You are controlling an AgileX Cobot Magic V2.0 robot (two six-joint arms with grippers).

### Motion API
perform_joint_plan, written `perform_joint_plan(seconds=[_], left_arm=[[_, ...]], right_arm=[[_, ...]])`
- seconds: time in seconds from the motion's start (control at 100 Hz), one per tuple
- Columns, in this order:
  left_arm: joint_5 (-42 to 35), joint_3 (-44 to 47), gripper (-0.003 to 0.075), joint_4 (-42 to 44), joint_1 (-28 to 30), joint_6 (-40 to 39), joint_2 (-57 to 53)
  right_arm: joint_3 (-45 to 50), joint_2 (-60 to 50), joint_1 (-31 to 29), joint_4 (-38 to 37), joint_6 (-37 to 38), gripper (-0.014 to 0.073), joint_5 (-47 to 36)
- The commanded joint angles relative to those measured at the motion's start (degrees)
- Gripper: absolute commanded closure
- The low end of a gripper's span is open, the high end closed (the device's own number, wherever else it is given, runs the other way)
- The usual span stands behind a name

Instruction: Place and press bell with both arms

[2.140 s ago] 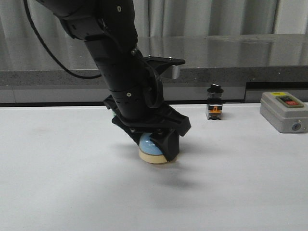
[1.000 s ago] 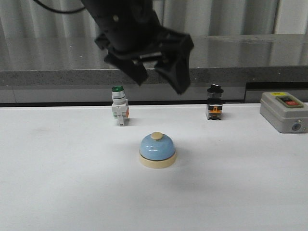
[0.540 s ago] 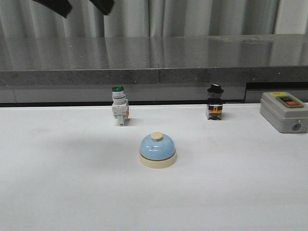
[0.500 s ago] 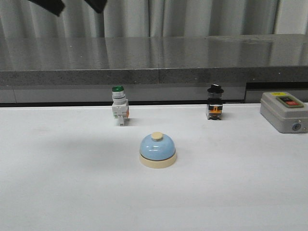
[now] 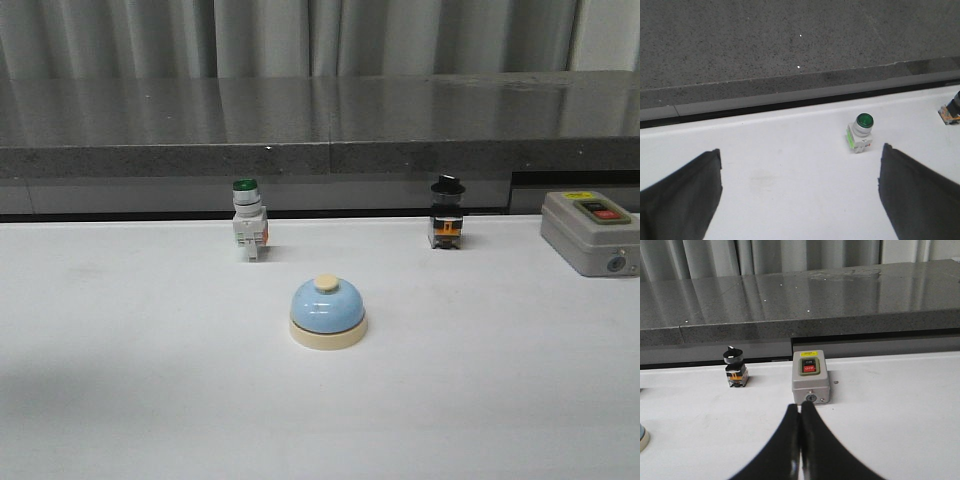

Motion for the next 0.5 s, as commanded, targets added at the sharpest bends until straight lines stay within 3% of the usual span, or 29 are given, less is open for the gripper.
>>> perform_joint_plan(seconds=[0.0, 0.26, 0.34, 0.49], left_arm=[[-5.75, 2.00, 0.0114, -1.39, 0.08, -0.53, -5.50], [-6.28, 10.84, 0.0141, -1.39, 0.08, -0.53, -16.82], [-6.66, 12.93, 0.0208, -1.29, 0.08, -0.53, -19.97], [-7.35, 15.95, 0.0416, -1.18, 0.08, -0.43, -25.06]], right_arm=[[-0.77, -1.10, -0.08, -0.67, -0.05, 0.0654, -4.66], [-0.77, -1.10, -0.08, -0.67, -0.05, 0.0654, -4.66], [-0.77, -1.10, -0.08, -0.67, -0.05, 0.0654, -4.66], [-0.77, -1.10, -0.08, -0.67, -0.05, 0.0654, -4.66]])
